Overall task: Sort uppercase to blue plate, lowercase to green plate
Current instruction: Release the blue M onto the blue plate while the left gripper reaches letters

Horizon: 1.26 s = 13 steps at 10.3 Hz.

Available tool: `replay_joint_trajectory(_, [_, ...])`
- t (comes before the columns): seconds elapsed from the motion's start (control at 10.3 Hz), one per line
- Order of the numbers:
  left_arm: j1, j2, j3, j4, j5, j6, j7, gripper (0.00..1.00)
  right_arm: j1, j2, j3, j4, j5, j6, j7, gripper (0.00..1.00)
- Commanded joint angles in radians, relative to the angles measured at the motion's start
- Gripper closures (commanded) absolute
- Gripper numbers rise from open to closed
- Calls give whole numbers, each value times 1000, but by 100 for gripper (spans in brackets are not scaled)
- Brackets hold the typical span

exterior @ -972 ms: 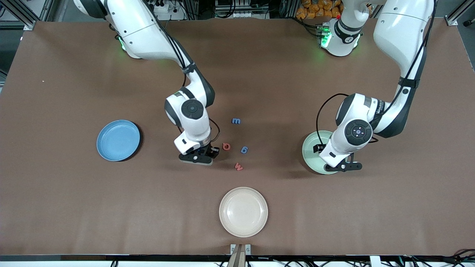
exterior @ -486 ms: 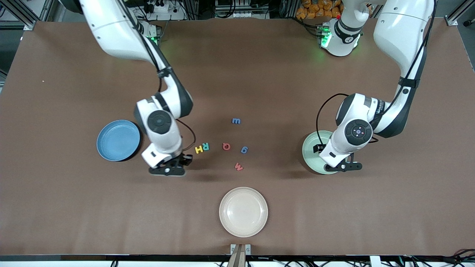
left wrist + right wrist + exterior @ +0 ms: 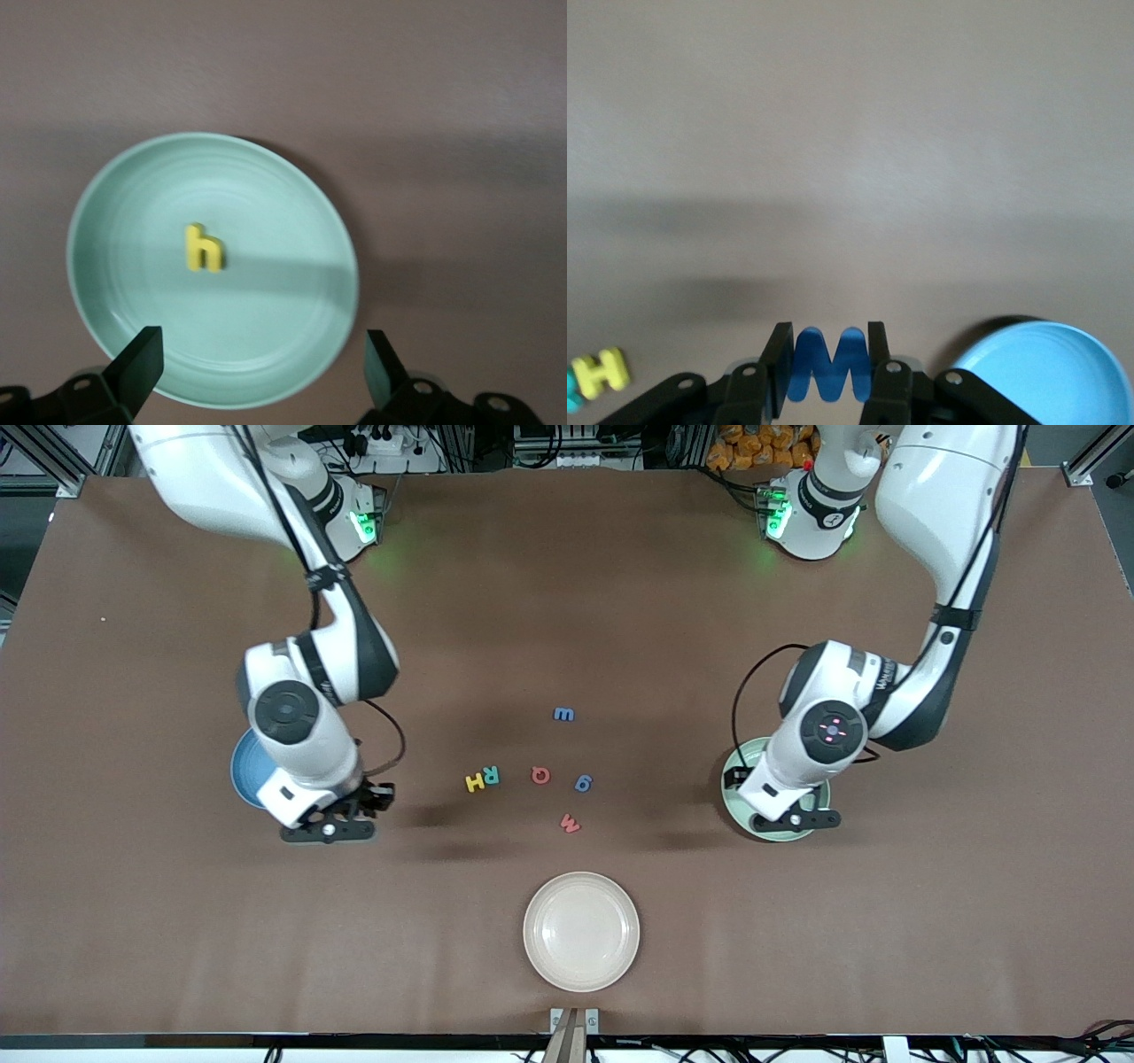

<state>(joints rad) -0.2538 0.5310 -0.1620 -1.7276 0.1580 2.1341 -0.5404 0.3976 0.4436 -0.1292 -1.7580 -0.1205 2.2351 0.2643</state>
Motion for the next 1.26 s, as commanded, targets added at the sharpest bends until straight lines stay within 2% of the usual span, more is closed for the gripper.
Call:
replay_joint_trajectory(0.0, [-86,50,7,71,-15,-6,-116,0,-66,-162,16,-182,24,11,-115,65])
replay_joint_trajectory(0.29, [-160,134,7,192,-17,-5,-329,0,-123,-265,16,-279,51,8,-203,65])
replay_joint_trajectory(0.49, [-203,167,7,238,-14,18,-359,0,-166,-330,16,-346,93,6,-259,65])
replay_joint_trajectory(0.58, [-229,176,7,243,-14,74,-369,0,-199,-350,16,-374,103,6,-302,65])
replay_joint_trajectory(0.68, [-266,197,7,249,-17,111,-397,0,-238,-353,14,-388,123,6,-357,65])
replay_joint_trajectory(0.87, [-333,268,16,325,-15,124,-539,0,-307,-344,13,-417,157,30,-460,65])
replay_joint_trajectory(1.17, [-364,285,16,350,-15,127,-602,0,-326,-316,11,-485,170,161,-493,65])
